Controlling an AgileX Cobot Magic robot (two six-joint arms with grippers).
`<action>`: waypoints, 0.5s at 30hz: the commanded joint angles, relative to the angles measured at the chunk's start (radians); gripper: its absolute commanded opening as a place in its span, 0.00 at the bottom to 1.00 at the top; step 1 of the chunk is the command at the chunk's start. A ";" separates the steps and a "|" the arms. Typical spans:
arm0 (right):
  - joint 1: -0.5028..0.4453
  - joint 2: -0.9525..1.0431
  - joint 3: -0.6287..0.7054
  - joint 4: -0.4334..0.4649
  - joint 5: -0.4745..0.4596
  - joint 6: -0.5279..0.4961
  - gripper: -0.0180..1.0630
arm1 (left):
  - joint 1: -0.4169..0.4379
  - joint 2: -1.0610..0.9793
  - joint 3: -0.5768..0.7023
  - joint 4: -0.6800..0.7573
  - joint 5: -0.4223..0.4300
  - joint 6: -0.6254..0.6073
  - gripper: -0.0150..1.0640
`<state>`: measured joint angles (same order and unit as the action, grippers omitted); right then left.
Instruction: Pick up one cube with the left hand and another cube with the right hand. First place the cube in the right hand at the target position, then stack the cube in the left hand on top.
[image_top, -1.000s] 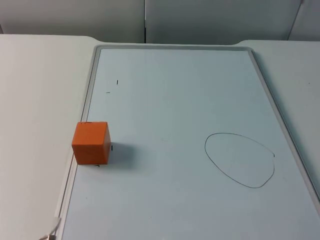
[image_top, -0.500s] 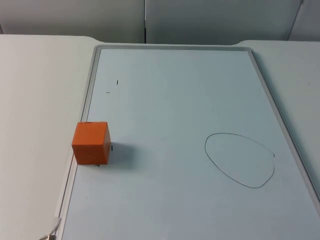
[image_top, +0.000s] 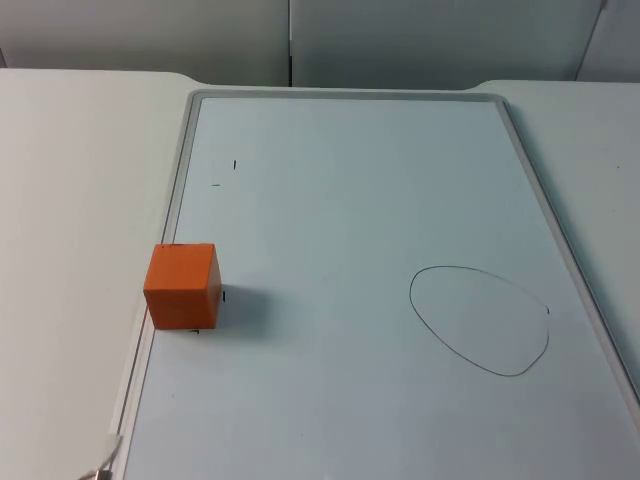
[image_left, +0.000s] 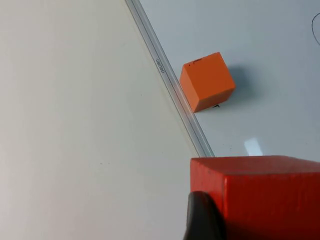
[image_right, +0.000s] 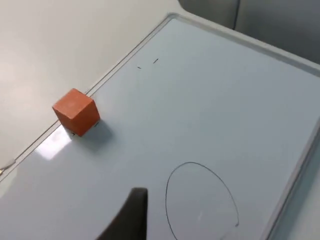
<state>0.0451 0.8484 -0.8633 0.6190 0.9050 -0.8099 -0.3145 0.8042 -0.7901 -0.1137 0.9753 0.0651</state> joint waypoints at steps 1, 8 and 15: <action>0.014 0.133 -0.066 0.039 0.004 -0.069 0.90 | -0.007 -0.005 0.003 -0.010 -0.026 -0.020 0.02; 0.290 0.591 -0.440 -0.031 0.009 -0.082 0.83 | -0.007 -0.005 0.003 -0.010 -0.027 -0.022 0.02; 0.624 0.902 -0.661 -0.478 0.003 0.229 0.83 | -0.007 -0.005 0.003 -0.010 -0.027 -0.043 0.02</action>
<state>0.5778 1.6557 -1.4714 0.3134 0.9014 -0.6961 -0.3145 0.8042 -0.7901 -0.1156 0.9647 0.0341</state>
